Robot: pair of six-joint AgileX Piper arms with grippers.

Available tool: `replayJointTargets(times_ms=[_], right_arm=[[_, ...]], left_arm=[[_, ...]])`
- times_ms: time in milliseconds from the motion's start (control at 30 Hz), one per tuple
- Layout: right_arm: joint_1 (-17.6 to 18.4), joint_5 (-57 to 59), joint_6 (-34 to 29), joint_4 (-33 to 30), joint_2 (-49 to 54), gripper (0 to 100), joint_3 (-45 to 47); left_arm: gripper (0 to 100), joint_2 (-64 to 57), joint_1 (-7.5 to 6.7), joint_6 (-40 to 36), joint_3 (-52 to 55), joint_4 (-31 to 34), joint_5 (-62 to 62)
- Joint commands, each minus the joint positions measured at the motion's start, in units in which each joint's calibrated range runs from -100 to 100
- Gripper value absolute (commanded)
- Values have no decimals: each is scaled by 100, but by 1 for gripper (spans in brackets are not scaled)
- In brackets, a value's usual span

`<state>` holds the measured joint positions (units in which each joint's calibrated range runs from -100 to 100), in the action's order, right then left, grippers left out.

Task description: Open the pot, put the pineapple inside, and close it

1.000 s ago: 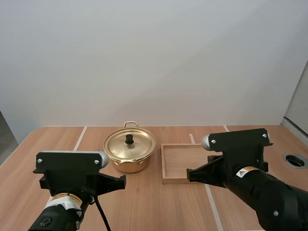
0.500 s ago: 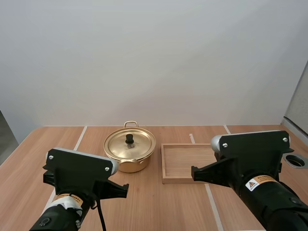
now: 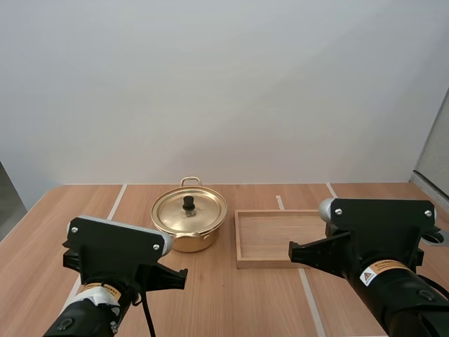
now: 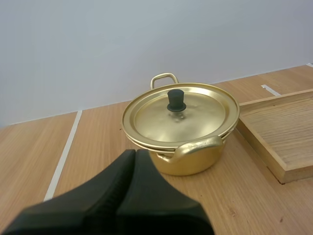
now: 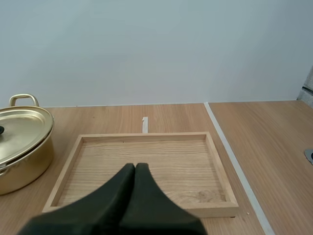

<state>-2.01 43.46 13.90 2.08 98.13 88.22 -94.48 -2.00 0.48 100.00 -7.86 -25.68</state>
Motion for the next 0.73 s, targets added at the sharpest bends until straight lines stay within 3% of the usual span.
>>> replayJointTargets(times_ms=[0, 233, 700], right_arm=[[-4, -491, -50, -172, -25, 0, 146], [-4, -1320, -50, -241, -25, 0, 1178], [-4, -1447, -50, -241, 64, 0, 1178]], left_arm=[[0, -31, -8, -1, 0, -107, 92], [0, -31, -8, -1, 0, -107, 92], [0, -31, -8, -1, 0, -107, 92]])
